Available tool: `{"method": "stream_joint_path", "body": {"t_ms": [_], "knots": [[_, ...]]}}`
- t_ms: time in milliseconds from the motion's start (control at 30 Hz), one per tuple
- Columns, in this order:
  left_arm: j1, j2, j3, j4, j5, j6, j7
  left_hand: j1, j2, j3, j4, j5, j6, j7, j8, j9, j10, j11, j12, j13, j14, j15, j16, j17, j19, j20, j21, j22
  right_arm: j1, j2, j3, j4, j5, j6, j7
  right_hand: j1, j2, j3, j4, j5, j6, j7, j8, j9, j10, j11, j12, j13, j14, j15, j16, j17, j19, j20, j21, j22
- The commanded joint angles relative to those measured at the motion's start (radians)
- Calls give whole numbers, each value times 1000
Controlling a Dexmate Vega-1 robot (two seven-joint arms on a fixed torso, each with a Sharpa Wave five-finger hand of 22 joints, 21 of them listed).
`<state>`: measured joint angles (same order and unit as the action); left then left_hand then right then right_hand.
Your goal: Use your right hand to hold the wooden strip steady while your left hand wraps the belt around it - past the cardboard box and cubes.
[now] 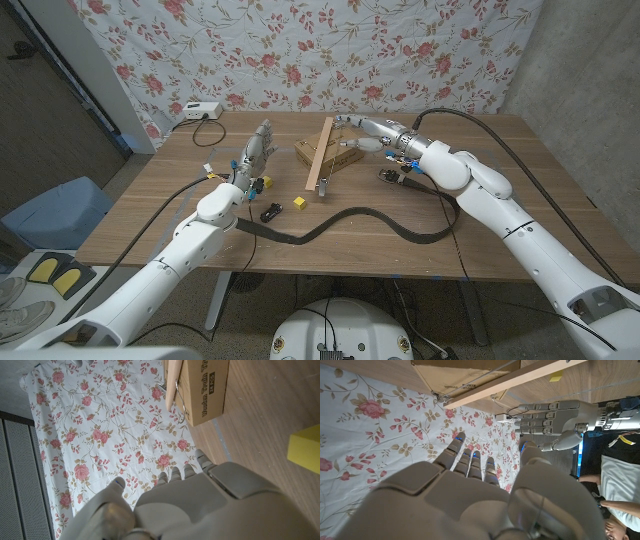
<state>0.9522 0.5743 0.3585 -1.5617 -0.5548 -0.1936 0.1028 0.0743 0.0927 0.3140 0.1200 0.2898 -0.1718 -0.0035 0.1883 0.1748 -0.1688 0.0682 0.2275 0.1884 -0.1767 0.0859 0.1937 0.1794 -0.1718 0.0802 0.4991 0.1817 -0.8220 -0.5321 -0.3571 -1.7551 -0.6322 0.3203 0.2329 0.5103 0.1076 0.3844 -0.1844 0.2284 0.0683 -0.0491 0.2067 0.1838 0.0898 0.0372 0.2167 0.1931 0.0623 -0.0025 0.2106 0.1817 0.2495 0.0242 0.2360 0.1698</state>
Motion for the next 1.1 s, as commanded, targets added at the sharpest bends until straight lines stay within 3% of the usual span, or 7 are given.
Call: {"method": "stream_joint_path", "body": {"t_ms": [33, 533, 600, 1100], "knots": [[4, -3, 4, -5, 4, 1, 9, 2, 9, -1, 3, 6, -116, -5, 0, 1, -111, 6, -3, 4, -86, 4, -2, 2, -15, 8, -2, 1, -2, 5, -13, -35, -65, 31, 41, 19, -2, 11, 0, -3, 4, -9, -2, 4, 7, -6, -1, 3, 6, -3, 0, -1, 12, -1, -2, 5], [11, -6, 5, -9, 5, -6, 16, 1, 10, -2, 5, 6, -116, -5, -1, 1, -113, 5, -6, 5, -85, 4, -3, 2, -14, 8, -6, 2, 33, 11, -53, -55, -136, 37, 157, 28, -24, 7, 6, -10, 19, -15, 1, 5, 16, -14, -1, 4, 6, -2, -5, 0, 13, 4, -8, 6], [14, -5, 4, -12, 5, -7, 17, 1, 10, -2, 5, 6, -116, -5, -1, 1, -112, 6, -5, 5, -85, 5, -3, 2, -14, 8, -6, 2, 39, 10, -58, -56, -159, 41, 160, 64, -7, 28, 1, -10, 20, -16, 0, 6, 14, -18, -5, 5, 5, -4, -8, 1, 14, 4, -11, 6], [40, 2, -4, -35, 1, -13, 35, 0, 10, -4, 6, 7, -113, -6, -1, 1, -111, 5, -7, 5, -84, 5, -3, 2, -12, 8, -9, 2, 57, 16, -91, -61, -417, 80, 86, 202, -4, 88, -9, -5, 13, -42, -3, 6, 11, -55, -13, 5, 10, -36, -13, 0, 42, -21, -16, 5]]}}
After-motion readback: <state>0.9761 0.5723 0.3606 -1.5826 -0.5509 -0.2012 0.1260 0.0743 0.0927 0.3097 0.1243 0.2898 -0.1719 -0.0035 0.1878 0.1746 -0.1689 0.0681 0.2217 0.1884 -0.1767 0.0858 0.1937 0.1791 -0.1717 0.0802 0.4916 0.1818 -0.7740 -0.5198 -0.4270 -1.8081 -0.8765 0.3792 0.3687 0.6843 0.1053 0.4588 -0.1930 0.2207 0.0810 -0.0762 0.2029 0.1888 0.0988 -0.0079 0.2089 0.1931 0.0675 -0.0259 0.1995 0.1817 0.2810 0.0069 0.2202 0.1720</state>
